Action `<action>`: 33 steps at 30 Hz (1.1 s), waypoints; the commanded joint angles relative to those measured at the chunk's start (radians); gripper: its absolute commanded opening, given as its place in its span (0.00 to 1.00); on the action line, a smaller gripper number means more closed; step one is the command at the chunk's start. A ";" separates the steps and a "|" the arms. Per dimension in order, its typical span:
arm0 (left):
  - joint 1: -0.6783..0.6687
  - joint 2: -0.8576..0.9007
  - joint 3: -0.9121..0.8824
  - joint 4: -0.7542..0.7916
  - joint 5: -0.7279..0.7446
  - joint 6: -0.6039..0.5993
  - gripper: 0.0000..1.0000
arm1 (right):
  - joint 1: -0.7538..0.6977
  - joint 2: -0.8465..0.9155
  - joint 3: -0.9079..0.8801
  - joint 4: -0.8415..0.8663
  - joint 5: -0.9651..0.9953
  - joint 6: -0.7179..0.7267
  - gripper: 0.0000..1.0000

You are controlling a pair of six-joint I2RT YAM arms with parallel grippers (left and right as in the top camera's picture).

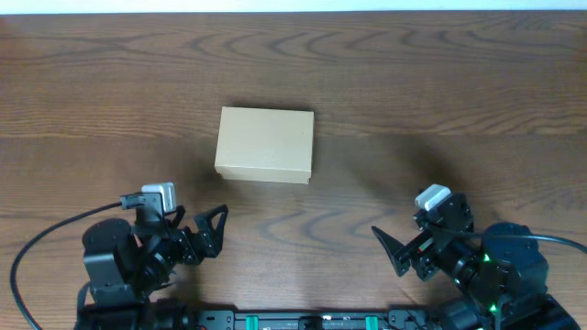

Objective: Pack container

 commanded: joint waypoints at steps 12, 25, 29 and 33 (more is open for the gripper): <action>0.006 -0.029 -0.030 0.031 -0.053 -0.017 0.95 | -0.013 -0.005 -0.007 -0.092 -0.011 0.019 0.99; 0.006 -0.084 -0.088 0.039 -0.401 0.201 0.96 | -0.013 -0.005 -0.007 -0.111 -0.011 0.019 0.99; 0.006 -0.143 -0.161 0.039 -0.445 0.270 0.95 | -0.013 -0.005 -0.007 -0.111 -0.011 0.019 0.99; 0.006 -0.195 -0.241 0.040 -0.445 0.316 0.95 | -0.013 -0.005 -0.007 -0.111 -0.011 0.019 0.99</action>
